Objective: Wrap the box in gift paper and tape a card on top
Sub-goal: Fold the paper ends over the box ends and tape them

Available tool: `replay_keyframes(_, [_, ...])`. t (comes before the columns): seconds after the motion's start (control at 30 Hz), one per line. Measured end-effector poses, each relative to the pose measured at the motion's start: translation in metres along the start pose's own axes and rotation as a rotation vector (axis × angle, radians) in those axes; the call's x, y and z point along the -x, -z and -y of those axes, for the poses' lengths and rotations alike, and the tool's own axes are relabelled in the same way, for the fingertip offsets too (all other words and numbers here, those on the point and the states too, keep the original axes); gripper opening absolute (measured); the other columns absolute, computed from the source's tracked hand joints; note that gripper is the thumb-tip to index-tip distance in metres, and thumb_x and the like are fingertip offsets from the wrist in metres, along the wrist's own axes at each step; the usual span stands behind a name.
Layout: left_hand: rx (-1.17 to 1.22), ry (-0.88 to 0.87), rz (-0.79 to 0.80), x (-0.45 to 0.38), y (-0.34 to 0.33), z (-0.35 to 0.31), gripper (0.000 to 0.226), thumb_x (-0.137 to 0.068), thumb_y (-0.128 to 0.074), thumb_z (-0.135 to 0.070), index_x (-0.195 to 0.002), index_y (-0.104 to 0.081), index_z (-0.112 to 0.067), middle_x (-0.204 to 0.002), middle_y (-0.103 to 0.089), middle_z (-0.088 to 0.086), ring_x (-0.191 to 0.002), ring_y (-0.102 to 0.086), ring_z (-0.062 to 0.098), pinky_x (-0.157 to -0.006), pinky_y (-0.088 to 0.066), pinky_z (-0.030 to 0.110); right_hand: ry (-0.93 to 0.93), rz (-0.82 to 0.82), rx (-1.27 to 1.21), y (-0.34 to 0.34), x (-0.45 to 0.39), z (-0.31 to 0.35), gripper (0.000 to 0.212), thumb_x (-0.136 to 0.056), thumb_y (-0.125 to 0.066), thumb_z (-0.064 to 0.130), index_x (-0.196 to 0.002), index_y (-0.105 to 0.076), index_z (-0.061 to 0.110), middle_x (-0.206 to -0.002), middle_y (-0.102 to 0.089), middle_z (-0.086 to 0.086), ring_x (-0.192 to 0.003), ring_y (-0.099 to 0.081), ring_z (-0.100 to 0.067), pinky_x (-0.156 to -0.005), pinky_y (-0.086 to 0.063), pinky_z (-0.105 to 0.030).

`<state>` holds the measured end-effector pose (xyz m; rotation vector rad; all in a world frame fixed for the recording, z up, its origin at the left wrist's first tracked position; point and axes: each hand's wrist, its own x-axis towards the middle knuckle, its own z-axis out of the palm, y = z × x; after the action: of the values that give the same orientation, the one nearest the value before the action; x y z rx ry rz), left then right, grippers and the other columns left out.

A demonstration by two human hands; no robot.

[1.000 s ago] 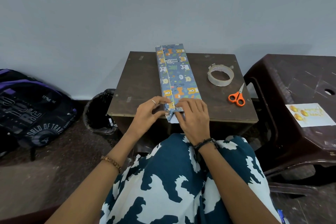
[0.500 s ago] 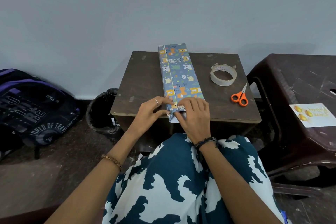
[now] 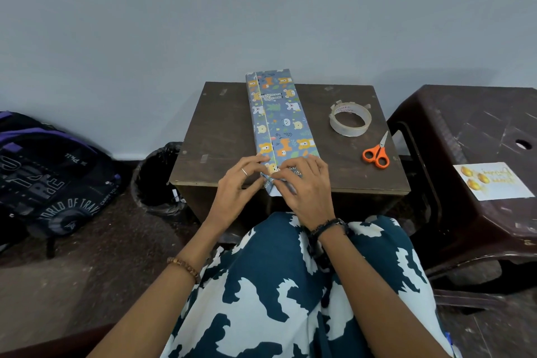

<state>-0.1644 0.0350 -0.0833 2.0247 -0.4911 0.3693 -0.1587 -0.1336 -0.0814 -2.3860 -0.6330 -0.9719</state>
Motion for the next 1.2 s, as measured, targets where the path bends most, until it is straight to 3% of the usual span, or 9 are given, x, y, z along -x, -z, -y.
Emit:
replay_keyframes(0.07, [-0.042,-0.01,-0.037,0.0,-0.003,0.001,0.014,-0.087,-0.054,-0.023,-0.099,-0.06,-0.028,-0.121,-0.059,-0.009,-0.118,-0.053,0.005,-0.096,-0.045,0.027,0.014,0.031,-0.038,0.004,-0.001,-0.002,0.005,-0.083,-0.066,0.024,-0.081,-0.069,0.022,-0.088,-0.064,0.005,-0.089,-0.053,-0.012,-0.092,-0.038,-0.035])
replay_keyframes(0.2, [-0.153,-0.028,-0.106,0.001,-0.011,0.004,0.011,-0.086,-0.054,-0.024,-0.096,-0.058,-0.028,-0.116,-0.061,-0.01,-0.114,-0.054,0.006,-0.093,-0.046,0.046,0.038,0.074,-0.137,0.022,-0.001,-0.007,0.019,-0.083,-0.054,0.013,-0.091,-0.071,0.014,-0.094,-0.065,-0.001,-0.095,-0.054,-0.014,-0.097,-0.038,-0.035])
replay_keyframes(0.37, [-0.131,-0.006,-0.123,0.004,-0.013,0.006,0.015,-0.089,-0.053,-0.027,-0.101,-0.061,-0.026,-0.114,-0.063,-0.008,-0.112,-0.055,0.008,-0.088,-0.048,0.051,-0.261,-0.006,-0.143,0.051,-0.005,-0.035,0.043,-0.076,-0.044,-0.013,-0.103,-0.067,0.01,-0.104,-0.061,-0.003,-0.095,-0.055,-0.017,-0.083,-0.046,-0.027])
replay_keyframes(0.47, [-0.122,0.016,-0.116,0.003,-0.012,0.005,0.014,-0.09,-0.051,-0.029,-0.101,-0.059,-0.032,-0.112,-0.063,-0.012,-0.112,-0.056,0.009,-0.086,-0.048,0.049,-0.41,0.188,-0.272,0.057,-0.001,-0.055,0.05,-0.079,-0.046,-0.017,-0.111,-0.063,0.016,-0.113,-0.058,0.002,-0.092,-0.057,-0.015,-0.08,-0.049,-0.026])
replay_keyframes(0.6, [-0.146,0.007,-0.116,0.003,-0.012,0.002,0.012,-0.09,-0.05,-0.028,-0.098,-0.058,-0.032,-0.11,-0.063,-0.013,-0.113,-0.056,0.007,-0.088,-0.048,0.046,-0.487,0.354,-0.566,0.055,0.003,-0.059,0.058,-0.08,-0.052,-0.019,-0.116,-0.058,0.026,-0.117,-0.059,0.004,-0.107,-0.056,0.005,-0.087,-0.049,-0.014])
replay_keyframes(0.7, [-0.171,-0.008,-0.115,0.004,-0.012,0.002,0.011,-0.09,-0.05,-0.028,-0.097,-0.058,-0.03,-0.11,-0.061,-0.015,-0.113,-0.054,0.004,-0.089,-0.047,0.041,-0.486,0.331,-0.543,0.05,0.004,-0.06,0.052,-0.082,-0.058,-0.011,-0.116,-0.056,0.029,-0.116,-0.061,0.007,-0.106,-0.059,0.002,-0.089,-0.047,-0.012])
replay_keyframes(0.83, [-0.206,-0.023,-0.105,0.004,-0.01,0.004,0.016,-0.09,-0.05,-0.028,-0.103,-0.059,-0.029,-0.114,-0.064,-0.008,-0.112,-0.055,0.008,-0.09,-0.046,0.035,-0.477,0.25,-0.496,0.042,0.01,-0.057,0.039,-0.084,-0.061,-0.005,-0.117,-0.058,0.015,-0.111,-0.059,0.009,-0.098,-0.057,0.005,-0.086,-0.042,-0.004])
replay_keyframes(0.97, [-0.2,-0.05,-0.083,0.002,-0.008,0.004,0.011,-0.09,-0.051,-0.026,-0.099,-0.057,-0.03,-0.112,-0.064,-0.011,-0.114,-0.054,0.005,-0.089,-0.044,0.023,-0.479,0.171,-0.498,0.035,0.011,-0.054,0.033,-0.083,-0.064,-0.001,-0.111,-0.059,0.016,-0.109,-0.062,0.003,-0.092,-0.061,0.0,-0.083,-0.047,-0.008])
replay_keyframes(1.2, [-0.321,-0.154,-0.066,-0.001,-0.002,0.004,0.009,-0.089,-0.052,-0.027,-0.097,-0.056,-0.025,-0.109,-0.066,-0.006,-0.104,-0.055,0.008,-0.085,-0.042,0.025,-0.393,0.098,-0.452,0.032,0.011,-0.054,0.023,-0.086,-0.062,0.0,-0.107,-0.063,0.008,-0.117,-0.06,-0.002,-0.094,-0.059,0.006,-0.076,-0.049,-0.009])
